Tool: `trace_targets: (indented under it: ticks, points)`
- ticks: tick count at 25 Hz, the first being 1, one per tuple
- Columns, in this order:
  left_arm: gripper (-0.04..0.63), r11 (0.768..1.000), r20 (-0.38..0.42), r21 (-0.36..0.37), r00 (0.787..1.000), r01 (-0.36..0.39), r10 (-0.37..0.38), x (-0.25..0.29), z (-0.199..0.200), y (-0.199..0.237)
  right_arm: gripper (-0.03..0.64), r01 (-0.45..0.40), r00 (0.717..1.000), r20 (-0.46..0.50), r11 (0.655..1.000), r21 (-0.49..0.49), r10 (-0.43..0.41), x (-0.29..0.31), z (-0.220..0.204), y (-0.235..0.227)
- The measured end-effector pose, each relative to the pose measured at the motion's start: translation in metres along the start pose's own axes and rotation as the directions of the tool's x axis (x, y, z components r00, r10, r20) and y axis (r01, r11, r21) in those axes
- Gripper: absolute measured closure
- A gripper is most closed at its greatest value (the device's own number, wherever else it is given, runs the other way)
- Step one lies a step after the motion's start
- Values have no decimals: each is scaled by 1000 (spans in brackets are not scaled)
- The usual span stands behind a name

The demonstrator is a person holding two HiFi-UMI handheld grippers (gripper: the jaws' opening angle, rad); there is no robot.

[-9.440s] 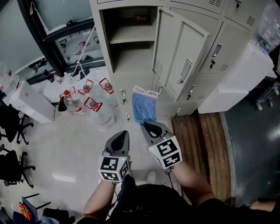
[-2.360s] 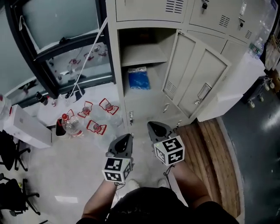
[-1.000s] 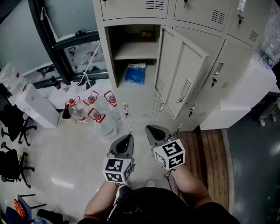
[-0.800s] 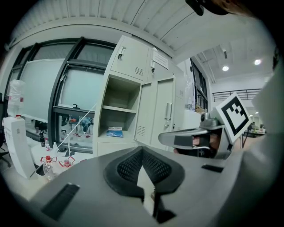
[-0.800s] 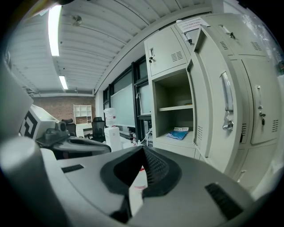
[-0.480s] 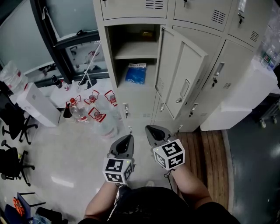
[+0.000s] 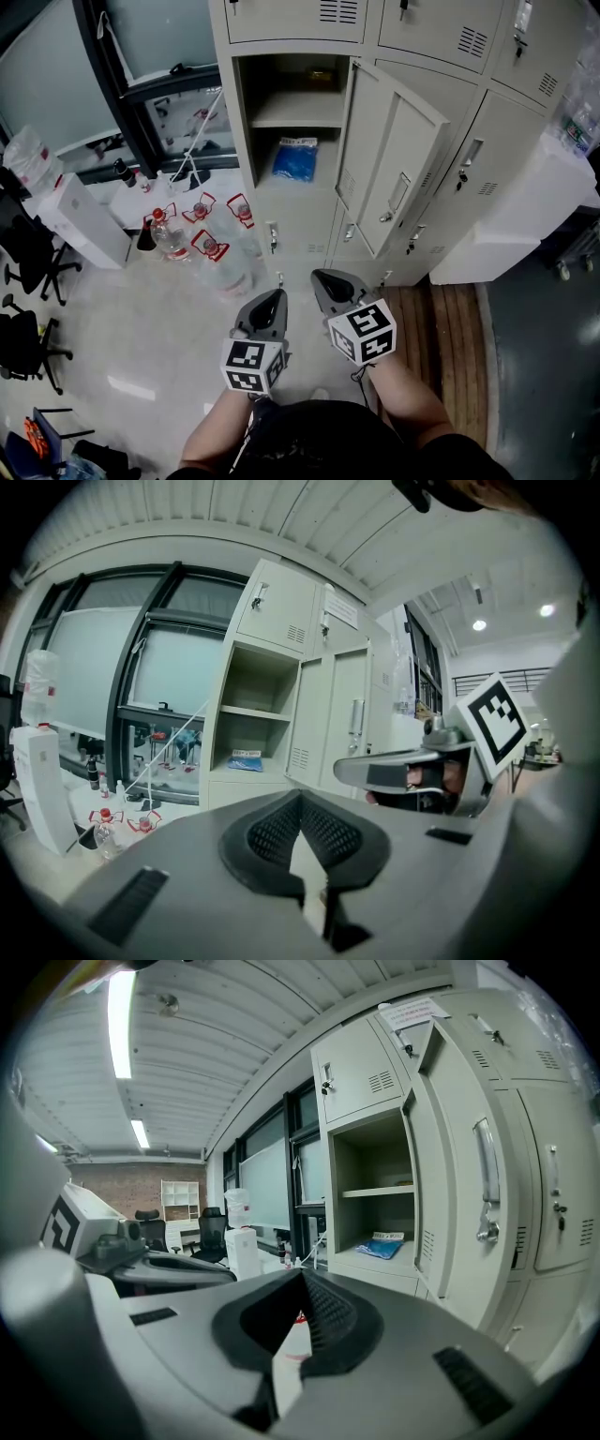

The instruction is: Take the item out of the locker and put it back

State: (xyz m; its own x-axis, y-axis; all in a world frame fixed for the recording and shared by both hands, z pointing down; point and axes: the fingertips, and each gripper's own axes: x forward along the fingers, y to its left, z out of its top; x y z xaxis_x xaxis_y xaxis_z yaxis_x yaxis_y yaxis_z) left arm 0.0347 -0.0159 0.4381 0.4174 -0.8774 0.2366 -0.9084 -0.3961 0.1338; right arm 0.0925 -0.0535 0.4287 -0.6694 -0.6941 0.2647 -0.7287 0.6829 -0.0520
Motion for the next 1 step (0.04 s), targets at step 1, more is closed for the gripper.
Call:
trace_targets:
  ticks: [1]
  points:
    - [592,1000,0,0,1000,0,0,-1,0,-1,617,-1,1000,0,1000,0,1,-1,0,0]
